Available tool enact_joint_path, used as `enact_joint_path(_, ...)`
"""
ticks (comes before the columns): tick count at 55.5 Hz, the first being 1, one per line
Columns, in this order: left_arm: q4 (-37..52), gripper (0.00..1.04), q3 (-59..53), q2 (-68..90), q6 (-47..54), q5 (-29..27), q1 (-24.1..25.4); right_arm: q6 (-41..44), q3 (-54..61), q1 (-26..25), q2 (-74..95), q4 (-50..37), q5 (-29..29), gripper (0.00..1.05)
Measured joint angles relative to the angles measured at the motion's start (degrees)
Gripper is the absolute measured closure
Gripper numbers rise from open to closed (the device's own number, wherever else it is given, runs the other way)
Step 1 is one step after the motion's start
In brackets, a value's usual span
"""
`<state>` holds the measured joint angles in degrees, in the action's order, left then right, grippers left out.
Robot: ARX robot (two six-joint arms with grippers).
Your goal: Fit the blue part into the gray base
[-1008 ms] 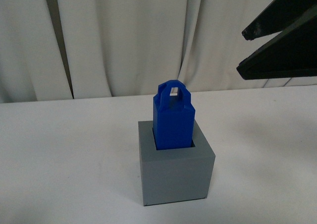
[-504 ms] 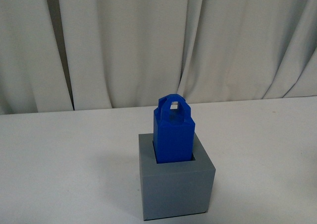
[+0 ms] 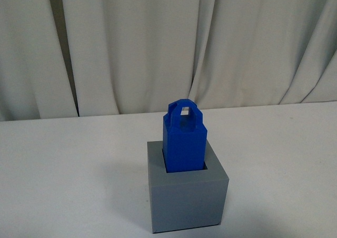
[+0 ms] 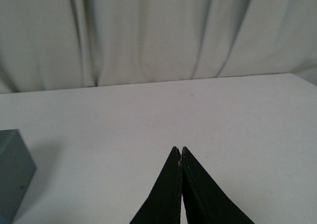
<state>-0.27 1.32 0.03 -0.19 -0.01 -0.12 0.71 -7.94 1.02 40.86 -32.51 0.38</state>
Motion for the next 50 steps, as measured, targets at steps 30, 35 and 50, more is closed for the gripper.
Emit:
enact_joint_path(30,0.0,0.06,0.0,0.0,0.0,0.0,0.0,-0.1,6.0,-0.9,-15.4,9.3,-0.3,1.02)
enact_joint_path(35,0.0,0.06,0.0,0.0,0.0,0.0,0.0,-0.1,7.7,-0.9,-16.6,8.4,-0.3,1.02)
enact_joint_path(50,0.0,0.06,0.0,0.0,0.0,0.0,0.0,-0.1,7.7,-0.9,-22.7,14.1,-0.4,1.02)
